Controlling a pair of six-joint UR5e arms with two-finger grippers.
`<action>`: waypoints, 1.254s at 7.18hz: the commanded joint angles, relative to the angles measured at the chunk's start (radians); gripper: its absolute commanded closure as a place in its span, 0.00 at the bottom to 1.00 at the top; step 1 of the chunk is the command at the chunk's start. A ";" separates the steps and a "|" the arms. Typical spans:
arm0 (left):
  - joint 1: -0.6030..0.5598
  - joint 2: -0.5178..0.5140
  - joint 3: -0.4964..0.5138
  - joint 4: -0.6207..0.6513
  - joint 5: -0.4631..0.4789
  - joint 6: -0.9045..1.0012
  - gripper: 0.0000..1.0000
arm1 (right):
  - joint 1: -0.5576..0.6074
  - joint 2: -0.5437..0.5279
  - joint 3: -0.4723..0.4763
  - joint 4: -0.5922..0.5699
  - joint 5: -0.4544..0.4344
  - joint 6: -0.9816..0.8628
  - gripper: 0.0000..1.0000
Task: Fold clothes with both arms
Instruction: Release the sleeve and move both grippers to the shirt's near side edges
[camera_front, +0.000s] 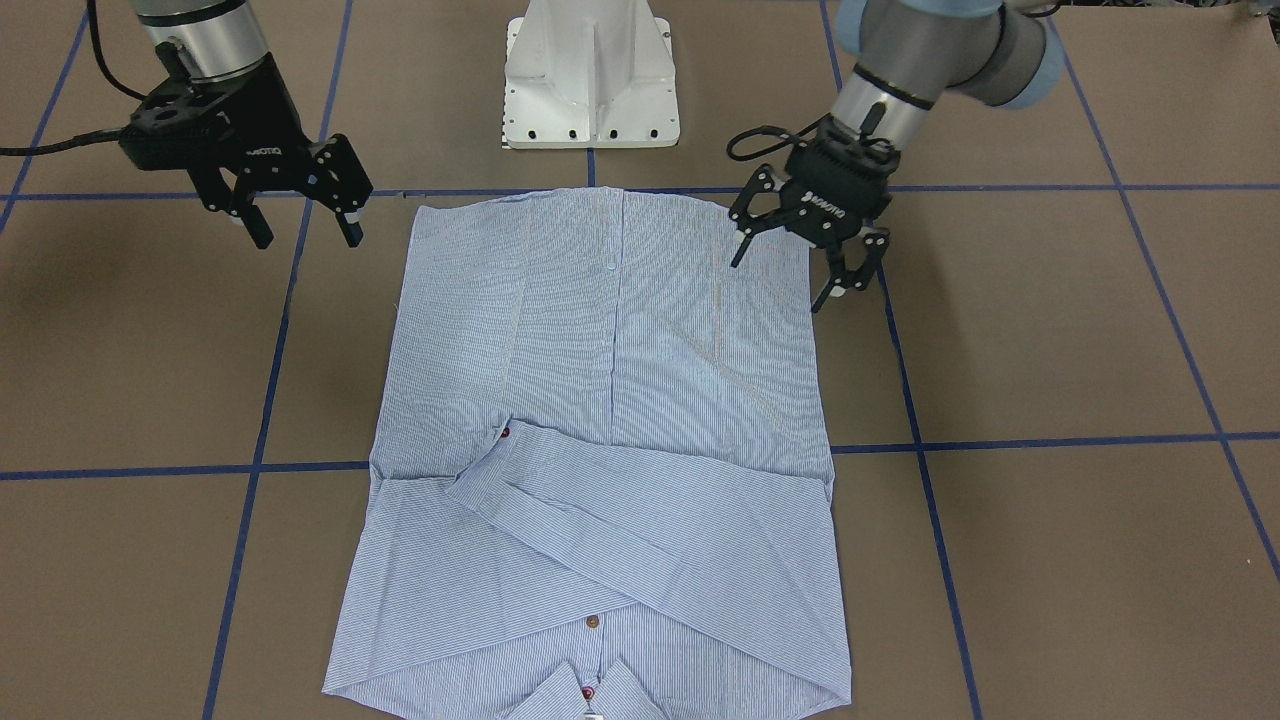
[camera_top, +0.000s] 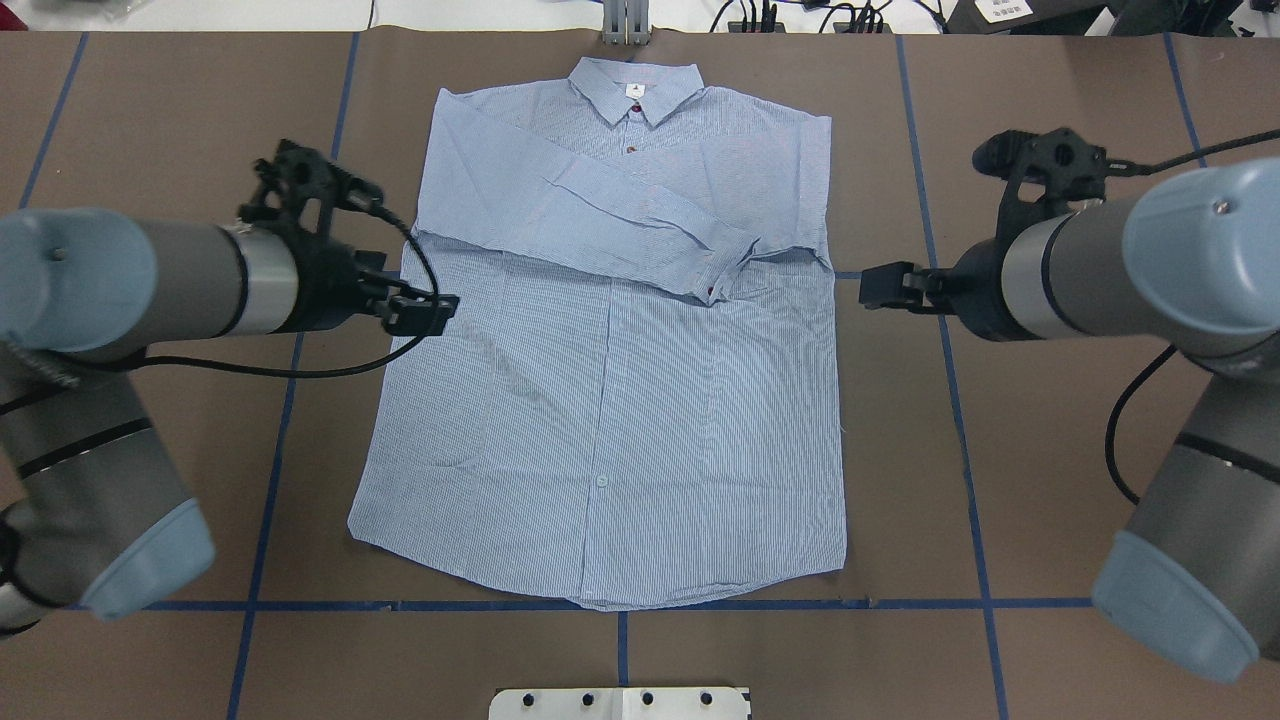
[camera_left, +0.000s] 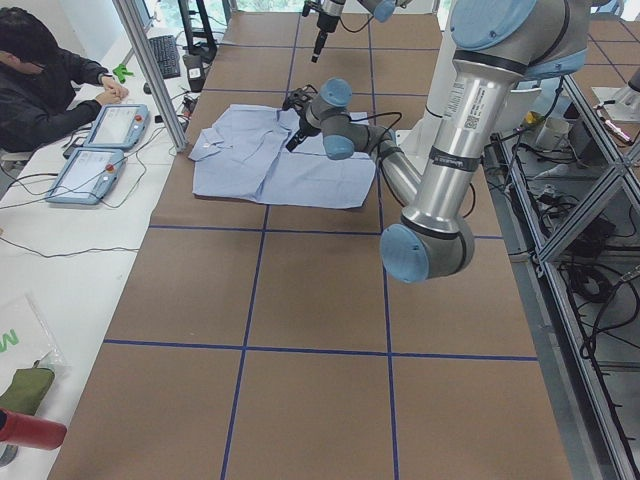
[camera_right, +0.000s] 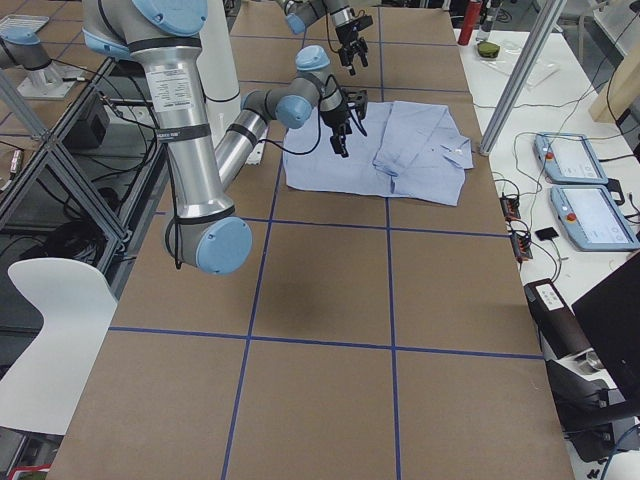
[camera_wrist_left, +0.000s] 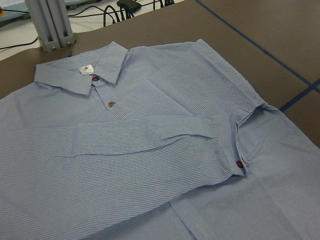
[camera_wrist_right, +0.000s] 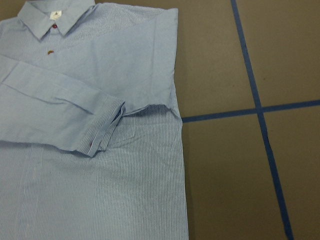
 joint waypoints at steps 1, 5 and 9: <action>0.067 0.231 -0.075 -0.118 0.038 -0.252 0.00 | -0.187 -0.041 0.049 0.001 -0.160 0.121 0.00; 0.310 0.281 -0.002 -0.135 0.227 -0.461 0.00 | -0.217 -0.039 0.056 -0.001 -0.188 0.135 0.00; 0.325 0.204 0.086 -0.135 0.226 -0.474 0.09 | -0.218 -0.039 0.057 -0.001 -0.189 0.135 0.00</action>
